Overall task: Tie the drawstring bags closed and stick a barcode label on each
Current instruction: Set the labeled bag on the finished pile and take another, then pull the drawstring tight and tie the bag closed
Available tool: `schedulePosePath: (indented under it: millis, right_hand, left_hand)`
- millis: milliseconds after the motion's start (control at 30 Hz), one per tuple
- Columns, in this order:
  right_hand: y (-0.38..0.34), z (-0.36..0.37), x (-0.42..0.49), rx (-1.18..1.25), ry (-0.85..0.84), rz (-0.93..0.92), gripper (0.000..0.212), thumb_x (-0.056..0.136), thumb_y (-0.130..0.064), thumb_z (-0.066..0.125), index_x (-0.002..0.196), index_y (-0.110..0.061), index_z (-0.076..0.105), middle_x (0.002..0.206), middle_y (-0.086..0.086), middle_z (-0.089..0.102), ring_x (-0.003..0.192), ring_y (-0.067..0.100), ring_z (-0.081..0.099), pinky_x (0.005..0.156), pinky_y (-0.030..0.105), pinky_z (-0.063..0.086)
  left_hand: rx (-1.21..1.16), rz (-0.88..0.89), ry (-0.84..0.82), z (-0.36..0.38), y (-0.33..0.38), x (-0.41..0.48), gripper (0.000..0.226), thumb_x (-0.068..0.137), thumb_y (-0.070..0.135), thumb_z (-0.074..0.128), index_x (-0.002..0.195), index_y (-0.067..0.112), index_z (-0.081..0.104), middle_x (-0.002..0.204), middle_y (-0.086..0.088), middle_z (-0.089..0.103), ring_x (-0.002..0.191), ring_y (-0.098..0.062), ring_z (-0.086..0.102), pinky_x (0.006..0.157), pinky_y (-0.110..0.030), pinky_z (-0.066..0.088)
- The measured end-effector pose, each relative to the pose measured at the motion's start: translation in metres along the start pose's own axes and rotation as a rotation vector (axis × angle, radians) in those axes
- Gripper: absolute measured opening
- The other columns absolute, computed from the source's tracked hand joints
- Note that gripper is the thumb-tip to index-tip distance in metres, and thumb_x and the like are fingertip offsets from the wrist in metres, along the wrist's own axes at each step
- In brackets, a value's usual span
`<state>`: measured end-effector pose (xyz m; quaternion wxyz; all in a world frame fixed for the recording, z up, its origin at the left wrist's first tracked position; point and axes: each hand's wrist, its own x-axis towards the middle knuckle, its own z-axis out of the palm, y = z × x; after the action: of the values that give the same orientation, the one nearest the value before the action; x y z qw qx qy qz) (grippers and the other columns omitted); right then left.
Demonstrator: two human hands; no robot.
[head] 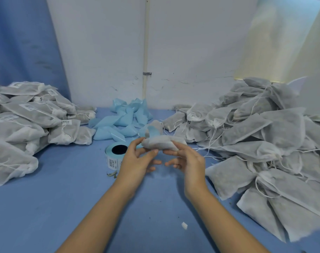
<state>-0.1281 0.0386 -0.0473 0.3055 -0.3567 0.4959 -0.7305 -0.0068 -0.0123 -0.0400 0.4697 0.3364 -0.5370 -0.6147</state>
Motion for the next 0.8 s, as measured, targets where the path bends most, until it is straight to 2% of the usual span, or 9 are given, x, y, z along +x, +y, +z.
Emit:
schedulePosePath:
  millis: [100, 200, 233, 300, 400, 500, 633, 733, 800]
  right_hand:
    - [0.008, 0.0, -0.001, -0.314, -0.018, -0.087, 0.02, 0.081, -0.014, 0.052, 0.097, -0.017, 0.063, 0.059, -0.006, 0.05, 0.052, 0.009, 0.042, 0.053, 0.022, 0.038]
    - [0.016, -0.003, -0.002, -0.557, -0.01, -0.114, 0.009, 0.085, -0.017, 0.065, 0.087, -0.019, 0.056, 0.055, -0.01, 0.044, 0.054, 0.007, 0.042, 0.057, 0.027, 0.037]
    - [0.017, -0.004, -0.001, -0.568, 0.018, -0.113, 0.011, 0.085, -0.02, 0.067, 0.083, -0.02, 0.056, 0.054, -0.01, 0.042, 0.052, 0.006, 0.04, 0.056, 0.026, 0.035]
    - [0.016, -0.008, 0.001, -0.57, 0.077, -0.129, 0.016, 0.085, -0.023, 0.069, 0.075, -0.021, 0.057, 0.054, -0.01, 0.037, 0.051, 0.005, 0.035, 0.051, 0.021, 0.03]
    - [0.014, -0.013, 0.005, -0.635, 0.166, -0.164, 0.012, 0.083, -0.027, 0.071, 0.078, -0.019, 0.063, 0.073, -0.009, 0.042, 0.063, 0.005, 0.04, 0.057, 0.015, 0.033]
    - [0.015, -0.013, 0.005, -0.58, 0.206, -0.163, 0.012, 0.083, -0.024, 0.073, 0.08, -0.017, 0.063, 0.095, -0.011, 0.045, 0.071, 0.0, 0.044, 0.066, 0.011, 0.036]
    - [0.017, -0.007, 0.003, -0.375, 0.142, -0.05, 0.012, 0.09, -0.02, 0.064, 0.088, -0.009, 0.06, 0.082, -0.002, 0.061, 0.069, 0.01, 0.053, 0.06, 0.014, 0.042]
    - [0.018, -0.002, 0.001, -0.241, 0.112, 0.065, 0.015, 0.092, -0.023, 0.062, 0.087, -0.01, 0.057, 0.077, 0.004, 0.06, 0.066, 0.013, 0.054, 0.061, 0.025, 0.043]
    - [0.018, 0.001, 0.0, -0.201, 0.104, 0.103, 0.016, 0.092, -0.023, 0.062, 0.086, -0.009, 0.057, 0.073, 0.005, 0.06, 0.063, 0.013, 0.056, 0.058, 0.027, 0.046]
  left_hand:
    - [0.043, 0.081, 0.091, -0.005, -0.002, 0.006, 0.015, 0.089, 0.007, 0.062, 0.098, 0.017, 0.055, 0.091, -0.007, 0.067, 0.057, -0.011, 0.066, 0.053, -0.018, 0.049]
    - [0.085, 0.111, 0.078, -0.007, -0.006, 0.006, 0.015, 0.088, 0.006, 0.063, 0.092, 0.019, 0.055, 0.088, -0.005, 0.065, 0.054, -0.008, 0.063, 0.052, -0.018, 0.048]
    - [0.173, 0.139, 0.101, -0.008, -0.008, 0.005, 0.016, 0.088, 0.008, 0.063, 0.093, 0.021, 0.055, 0.09, -0.001, 0.065, 0.055, -0.005, 0.061, 0.054, -0.016, 0.046]
    - [0.54, 0.241, 0.234, -0.013, -0.013, 0.003, 0.021, 0.086, 0.012, 0.059, 0.101, 0.026, 0.055, 0.102, 0.011, 0.063, 0.064, 0.0, 0.055, 0.061, -0.019, 0.041]
    - [0.963, 0.292, 0.445, -0.027, -0.012, -0.001, 0.032, 0.088, 0.014, 0.049, 0.119, 0.021, 0.051, 0.123, 0.011, 0.05, 0.092, -0.016, 0.058, 0.068, -0.028, 0.034]
    - [1.165, 0.193, 0.409, -0.038, -0.013, 0.001, 0.034, 0.09, 0.019, 0.045, 0.123, 0.019, 0.05, 0.131, 0.003, 0.042, 0.086, -0.025, 0.059, 0.064, -0.028, 0.035]
    - [1.276, 0.174, 0.254, -0.05, -0.017, 0.004, 0.037, 0.093, 0.022, 0.044, 0.13, 0.019, 0.044, 0.135, 0.004, 0.037, 0.095, -0.026, 0.058, 0.068, -0.031, 0.04]
    - [1.193, 0.196, 0.275, -0.053, -0.018, 0.008, 0.034, 0.096, 0.023, 0.049, 0.129, 0.014, 0.047, 0.133, -0.001, 0.041, 0.096, -0.03, 0.057, 0.069, -0.033, 0.04]
    - [1.137, 0.201, 0.336, -0.055, -0.019, 0.01, 0.033, 0.096, 0.021, 0.052, 0.127, 0.01, 0.05, 0.132, -0.004, 0.042, 0.095, -0.032, 0.057, 0.069, -0.033, 0.038]
